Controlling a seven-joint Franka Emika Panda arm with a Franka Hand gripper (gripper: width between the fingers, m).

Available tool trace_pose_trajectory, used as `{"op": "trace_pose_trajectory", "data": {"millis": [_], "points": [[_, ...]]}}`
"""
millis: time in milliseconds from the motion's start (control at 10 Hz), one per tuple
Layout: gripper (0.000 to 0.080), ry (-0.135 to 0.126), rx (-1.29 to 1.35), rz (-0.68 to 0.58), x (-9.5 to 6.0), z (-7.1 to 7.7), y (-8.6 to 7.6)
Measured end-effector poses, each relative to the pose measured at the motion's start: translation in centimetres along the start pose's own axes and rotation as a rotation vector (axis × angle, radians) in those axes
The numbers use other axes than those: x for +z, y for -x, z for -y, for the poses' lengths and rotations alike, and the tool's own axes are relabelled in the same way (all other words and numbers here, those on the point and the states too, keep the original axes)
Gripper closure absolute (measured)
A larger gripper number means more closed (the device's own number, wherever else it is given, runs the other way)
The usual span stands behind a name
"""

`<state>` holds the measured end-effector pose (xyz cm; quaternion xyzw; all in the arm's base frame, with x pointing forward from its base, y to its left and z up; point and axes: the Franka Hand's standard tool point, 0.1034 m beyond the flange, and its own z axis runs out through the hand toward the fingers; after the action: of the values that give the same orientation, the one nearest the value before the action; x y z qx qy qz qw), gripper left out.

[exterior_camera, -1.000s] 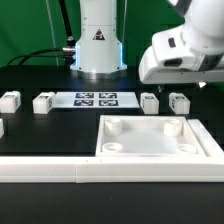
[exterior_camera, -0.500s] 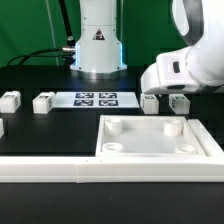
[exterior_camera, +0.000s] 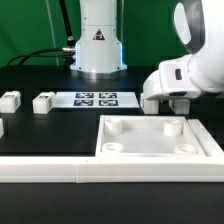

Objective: Assemble square table

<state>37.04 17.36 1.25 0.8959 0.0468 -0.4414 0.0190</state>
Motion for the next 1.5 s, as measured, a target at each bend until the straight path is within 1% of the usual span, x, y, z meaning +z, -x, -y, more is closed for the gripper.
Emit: {"op": "trace_pose_trajectory", "data": {"millis": [200, 300, 400, 500, 600, 700, 1100, 1200, 1300, 1400, 1500], "points": [[0.015, 0.0, 0.004, 0.004, 0.2, -0.1, 0.0], [0.0196, 0.0, 0.004, 0.004, 0.2, -0.1, 0.0], [0.0196, 0.0, 0.003, 0.004, 0.2, -0.1, 0.0], [0.0373, 0.0, 0.003, 0.004, 0.2, -0.1, 0.0], [0.0373, 0.0, 0.003, 0.004, 0.2, -0.1, 0.0], [0.0513, 0.0, 0.003, 0.004, 0.2, -0.1, 0.0], [0.0512, -0.001, -0.002, 0.003, 0.0, -0.2, 0.0], [0.0512, -0.007, -0.016, 0.001, -0.9, -0.7, 0.2], [0.0512, -0.015, -0.016, 0.0, -2.4, -1.2, 0.7], [0.0511, -0.034, -0.021, -0.001, -3.6, -1.8, 1.0], [0.0511, -0.043, -0.023, 0.002, -4.5, -2.4, 1.4]]}}
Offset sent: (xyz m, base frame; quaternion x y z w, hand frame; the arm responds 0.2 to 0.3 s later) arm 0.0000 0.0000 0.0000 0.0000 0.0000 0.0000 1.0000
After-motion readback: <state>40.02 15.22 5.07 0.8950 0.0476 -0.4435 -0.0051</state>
